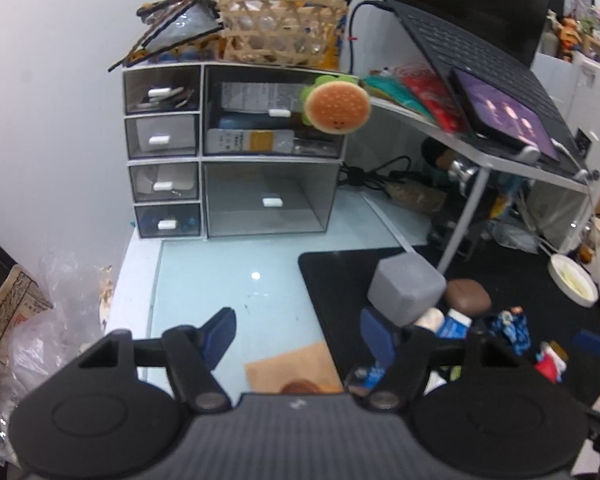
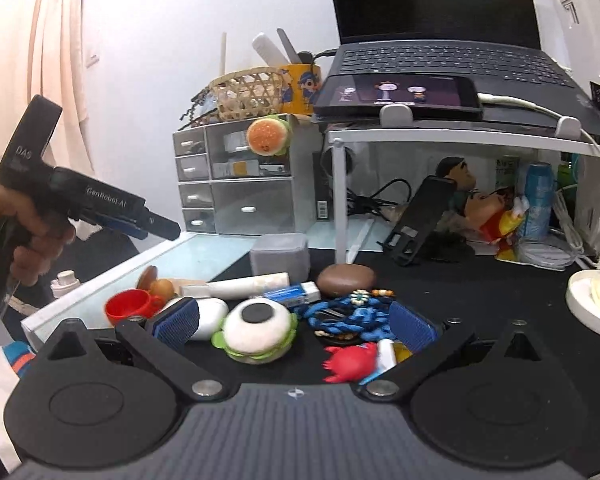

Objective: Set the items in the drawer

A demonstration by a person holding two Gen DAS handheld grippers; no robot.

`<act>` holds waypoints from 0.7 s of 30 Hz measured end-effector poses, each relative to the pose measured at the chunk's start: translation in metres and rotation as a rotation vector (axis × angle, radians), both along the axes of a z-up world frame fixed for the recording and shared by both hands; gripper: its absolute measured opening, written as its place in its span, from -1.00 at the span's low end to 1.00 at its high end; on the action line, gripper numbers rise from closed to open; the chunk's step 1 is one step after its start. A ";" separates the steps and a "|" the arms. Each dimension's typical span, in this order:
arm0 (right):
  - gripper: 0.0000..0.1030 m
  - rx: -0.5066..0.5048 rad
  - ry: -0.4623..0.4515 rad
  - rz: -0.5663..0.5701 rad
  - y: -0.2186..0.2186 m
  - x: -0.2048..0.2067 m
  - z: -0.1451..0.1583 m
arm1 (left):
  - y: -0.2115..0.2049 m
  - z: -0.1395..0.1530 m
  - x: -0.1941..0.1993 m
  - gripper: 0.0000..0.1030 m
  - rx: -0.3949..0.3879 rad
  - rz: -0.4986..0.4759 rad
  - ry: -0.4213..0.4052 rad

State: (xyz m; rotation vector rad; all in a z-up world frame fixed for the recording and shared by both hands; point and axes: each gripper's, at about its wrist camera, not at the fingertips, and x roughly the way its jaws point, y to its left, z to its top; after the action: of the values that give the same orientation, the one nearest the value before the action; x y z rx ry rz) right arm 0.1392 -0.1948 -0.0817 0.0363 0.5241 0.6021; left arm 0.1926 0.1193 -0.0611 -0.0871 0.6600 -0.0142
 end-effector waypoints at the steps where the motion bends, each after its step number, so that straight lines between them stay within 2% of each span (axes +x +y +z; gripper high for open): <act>1: 1.00 0.005 -0.007 -0.001 -0.002 0.000 -0.001 | 0.001 0.000 0.004 0.29 0.002 0.005 0.004; 3: 1.00 0.014 -0.022 -0.004 -0.006 0.001 -0.003 | 0.002 0.000 0.012 0.15 0.006 0.016 0.011; 13: 1.00 0.038 -0.068 0.002 -0.015 0.007 -0.014 | -0.005 0.006 0.059 0.12 0.071 0.025 0.014; 17: 1.00 0.049 -0.069 -0.002 -0.019 0.011 -0.017 | -0.004 0.005 0.076 -0.04 0.068 0.035 0.011; 21: 1.00 0.065 -0.065 -0.009 -0.024 0.015 -0.021 | -0.002 0.005 0.089 -0.07 0.069 0.051 0.010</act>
State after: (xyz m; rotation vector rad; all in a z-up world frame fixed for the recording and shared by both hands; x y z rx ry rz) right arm 0.1545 -0.2183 -0.1026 0.0802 0.4410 0.6098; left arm 0.2821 0.1168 -0.0561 -0.0380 0.6675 0.0582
